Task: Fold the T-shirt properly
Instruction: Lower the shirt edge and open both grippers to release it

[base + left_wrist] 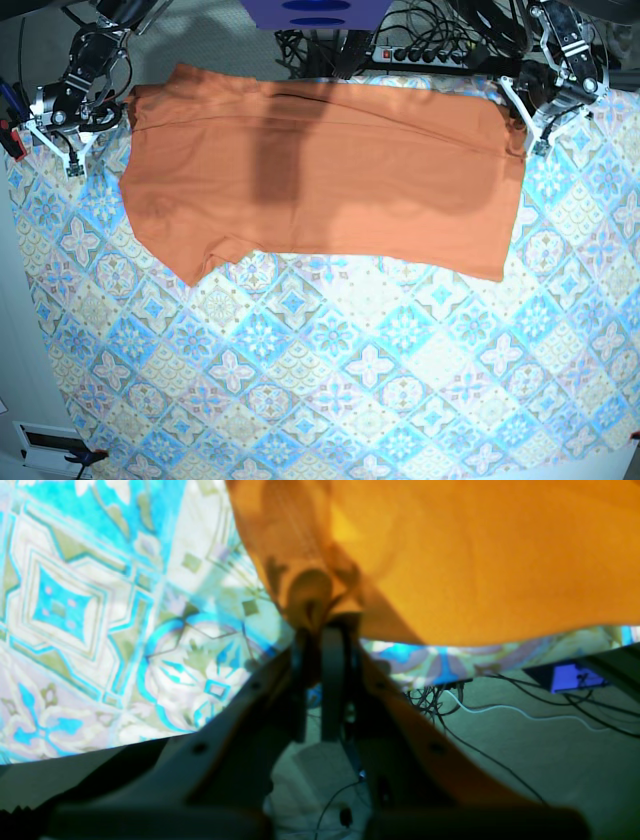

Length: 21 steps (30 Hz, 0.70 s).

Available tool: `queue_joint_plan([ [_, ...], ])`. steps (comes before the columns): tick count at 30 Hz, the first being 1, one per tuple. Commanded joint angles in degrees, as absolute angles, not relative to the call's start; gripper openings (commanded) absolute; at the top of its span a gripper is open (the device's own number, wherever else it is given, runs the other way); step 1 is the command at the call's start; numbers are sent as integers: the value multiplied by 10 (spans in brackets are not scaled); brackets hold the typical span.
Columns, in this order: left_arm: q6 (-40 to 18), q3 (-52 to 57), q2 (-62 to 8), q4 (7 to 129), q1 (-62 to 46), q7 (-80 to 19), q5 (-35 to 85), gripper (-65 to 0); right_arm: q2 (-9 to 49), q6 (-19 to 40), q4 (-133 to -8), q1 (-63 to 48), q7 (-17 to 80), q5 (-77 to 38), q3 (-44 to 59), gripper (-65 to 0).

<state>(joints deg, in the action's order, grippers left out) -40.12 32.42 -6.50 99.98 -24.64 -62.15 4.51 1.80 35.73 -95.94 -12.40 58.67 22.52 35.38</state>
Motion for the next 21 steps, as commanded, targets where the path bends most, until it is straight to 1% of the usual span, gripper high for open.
queue_joint_plan([
  [1,-400,327,-64,1007,-249,-617,46,-650,25,354,-967,-121,583,227,356,-218],
  [4,-400,327,-58,1007,-250,-617,45,-650,25,354,-967,-121,583,227,355,-218],
  [8,-400,327,-57,997,-248,-617,45,-469,25,354,-967,-120,585,227,355,-218],
  [10,-400,327,-57,992,-247,-617,45,-397,25,354,-967,-120,585,227,355,-218],
  [14,-400,327,-57,977,-247,-617,45,-286,25,354,-967,-121,585,227,355,-218],
  [17,-400,327,-59,956,-247,-617,45,-247,25,354,-967,-121,585,227,355,-218],
  [21,-400,327,-59,947,-247,-618,45,-238,25,354,-967,-128,582,227,353,-218],
])
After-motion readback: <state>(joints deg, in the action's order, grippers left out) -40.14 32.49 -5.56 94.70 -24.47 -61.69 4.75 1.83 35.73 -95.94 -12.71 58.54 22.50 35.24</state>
